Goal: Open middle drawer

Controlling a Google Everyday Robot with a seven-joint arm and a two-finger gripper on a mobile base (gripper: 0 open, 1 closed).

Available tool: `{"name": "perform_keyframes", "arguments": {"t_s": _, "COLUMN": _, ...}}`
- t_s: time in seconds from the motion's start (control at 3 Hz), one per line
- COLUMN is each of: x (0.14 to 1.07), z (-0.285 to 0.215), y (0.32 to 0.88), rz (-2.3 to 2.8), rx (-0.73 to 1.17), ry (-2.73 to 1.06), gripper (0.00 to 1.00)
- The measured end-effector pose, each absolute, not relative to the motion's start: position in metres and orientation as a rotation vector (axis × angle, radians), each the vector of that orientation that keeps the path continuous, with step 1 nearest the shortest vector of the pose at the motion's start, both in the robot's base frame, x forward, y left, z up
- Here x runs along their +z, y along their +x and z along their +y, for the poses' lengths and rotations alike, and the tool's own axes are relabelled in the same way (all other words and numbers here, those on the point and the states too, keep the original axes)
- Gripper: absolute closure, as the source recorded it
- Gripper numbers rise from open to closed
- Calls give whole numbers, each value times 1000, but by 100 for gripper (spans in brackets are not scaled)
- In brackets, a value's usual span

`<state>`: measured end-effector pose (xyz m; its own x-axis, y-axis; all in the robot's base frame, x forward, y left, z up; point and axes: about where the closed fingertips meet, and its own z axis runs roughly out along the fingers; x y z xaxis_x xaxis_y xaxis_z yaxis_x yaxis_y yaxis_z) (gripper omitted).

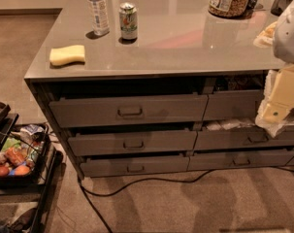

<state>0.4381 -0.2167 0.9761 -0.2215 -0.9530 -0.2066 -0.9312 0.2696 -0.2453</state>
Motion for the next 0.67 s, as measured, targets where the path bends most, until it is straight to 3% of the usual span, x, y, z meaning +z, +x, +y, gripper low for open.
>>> {"name": "perform_keyframes", "arguments": {"t_s": 0.67, "x": 974, "z": -212, "y": 438, "rz": 2189, "rx": -98, "ry": -1735, "gripper": 0}}
